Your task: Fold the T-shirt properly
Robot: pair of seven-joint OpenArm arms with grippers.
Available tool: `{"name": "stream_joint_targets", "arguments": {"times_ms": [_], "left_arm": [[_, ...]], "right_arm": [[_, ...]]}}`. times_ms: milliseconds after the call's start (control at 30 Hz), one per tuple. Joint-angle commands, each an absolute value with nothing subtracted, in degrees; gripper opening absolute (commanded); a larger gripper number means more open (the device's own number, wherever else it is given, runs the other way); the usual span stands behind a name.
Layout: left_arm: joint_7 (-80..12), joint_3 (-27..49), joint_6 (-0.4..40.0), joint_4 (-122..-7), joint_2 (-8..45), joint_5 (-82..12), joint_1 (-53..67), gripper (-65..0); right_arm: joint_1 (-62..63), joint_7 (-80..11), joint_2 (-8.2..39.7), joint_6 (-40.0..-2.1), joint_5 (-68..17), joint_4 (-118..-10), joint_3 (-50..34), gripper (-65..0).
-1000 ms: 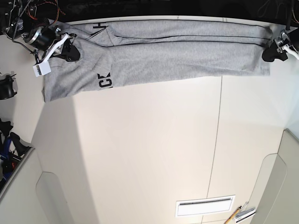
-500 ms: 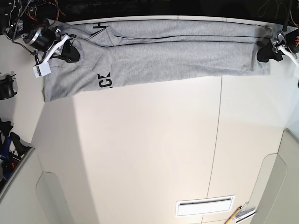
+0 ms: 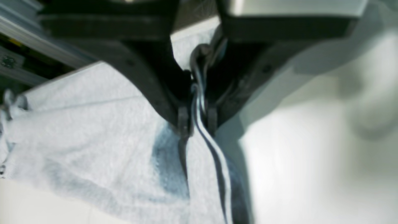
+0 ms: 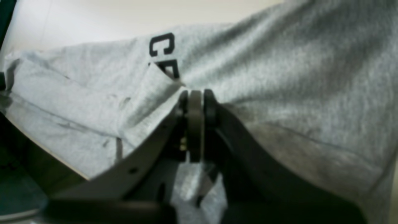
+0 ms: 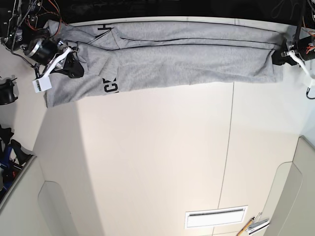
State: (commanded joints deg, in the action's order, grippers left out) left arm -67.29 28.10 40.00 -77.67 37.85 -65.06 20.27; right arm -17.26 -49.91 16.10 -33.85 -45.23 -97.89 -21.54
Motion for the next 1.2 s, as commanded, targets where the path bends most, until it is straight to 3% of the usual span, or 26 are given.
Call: {"name": "stream_joint_targets", "arguments": {"times_ms": [500,633,933,1000,1033,1200], "left_arm": [[-57.3,28.1,40.0,-77.7,44.1,-44.0,-0.3,-65.0],[-57.2,28.1,40.0,-77.7,46.9,-44.1,-1.1,-65.0],[-57.2,25.4,40.0,-77.7,47.0,-46.7,-1.0,-65.0],[-57.2,22.3,40.0,-77.7,47.0,-46.7,-1.0,-65.0],[-57.2,20.6,40.0,-77.7,47.0,-46.7,-1.0,-65.0],[-56.9,16.0,40.0,-77.7,46.8,-46.4,-1.0,-65.0]], "right_arm": [[-14.0,-50.5,16.2,-33.8,-45.8,-98.0,-26.2,-65.0],[-14.0,-52.8,16.2,-33.9,-48.1,-98.0,-29.2,-65.0],[-14.0,-59.7,16.1,-34.3,-54.7,-98.0,-30.7,-65.0],[-14.0,-60.1,16.0,-34.3,-54.9,-98.0,-30.7,-50.1],[-14.0,-60.1,15.7,-34.3,-54.9,-98.0,-30.7,-46.3],[-16.9,-60.6,13.0,-34.8,-57.1,-98.0,-30.6,-45.6]]}}
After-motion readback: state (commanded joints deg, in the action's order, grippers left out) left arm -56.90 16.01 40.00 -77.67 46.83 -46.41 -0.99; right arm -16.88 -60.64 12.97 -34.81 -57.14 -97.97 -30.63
